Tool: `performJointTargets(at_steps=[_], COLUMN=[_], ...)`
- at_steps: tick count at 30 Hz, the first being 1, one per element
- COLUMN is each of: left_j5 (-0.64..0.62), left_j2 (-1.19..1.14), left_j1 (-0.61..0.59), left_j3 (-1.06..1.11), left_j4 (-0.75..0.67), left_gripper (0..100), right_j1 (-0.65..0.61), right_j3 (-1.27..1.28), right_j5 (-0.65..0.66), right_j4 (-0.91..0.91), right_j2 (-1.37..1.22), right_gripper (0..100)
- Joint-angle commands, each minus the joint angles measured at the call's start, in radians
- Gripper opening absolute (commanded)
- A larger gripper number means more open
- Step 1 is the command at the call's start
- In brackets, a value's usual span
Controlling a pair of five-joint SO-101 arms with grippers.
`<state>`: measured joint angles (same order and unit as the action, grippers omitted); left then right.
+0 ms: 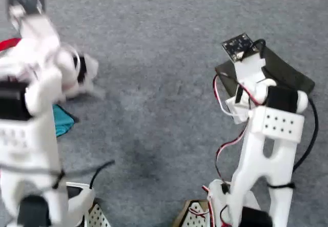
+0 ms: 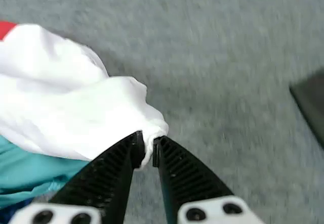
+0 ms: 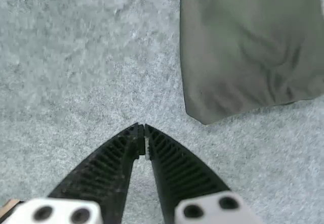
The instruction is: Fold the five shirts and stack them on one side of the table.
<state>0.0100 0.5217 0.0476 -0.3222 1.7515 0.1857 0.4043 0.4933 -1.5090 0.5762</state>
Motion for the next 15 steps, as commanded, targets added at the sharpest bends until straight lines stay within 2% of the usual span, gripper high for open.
performJointTargets(at_steps=[1, 5, 11, 15], left_j5=[0.023, 0.023, 0.023, 0.02], left_j2=[0.219, 0.387, 0.564, 0.587], left_j1=[0.077, 0.126, 0.13, 0.132], left_j3=[0.166, 0.27, 0.411, 0.448], left_j4=[0.008, 0.008, 0.008, 0.006], left_gripper=[2, 2, 2, 2], right_j1=[0.007, 0.007, -0.01, -0.101], right_j3=[0.007, 0.007, 0.056, 0.016], right_j5=[0.011, 0.003, 0.009, 0.014], right_j4=[0.018, 0.017, 0.0, -0.146], right_j2=[0.074, 0.084, 0.079, 0.024], right_gripper=[0.8, 0.9, 1.0, 10.1])
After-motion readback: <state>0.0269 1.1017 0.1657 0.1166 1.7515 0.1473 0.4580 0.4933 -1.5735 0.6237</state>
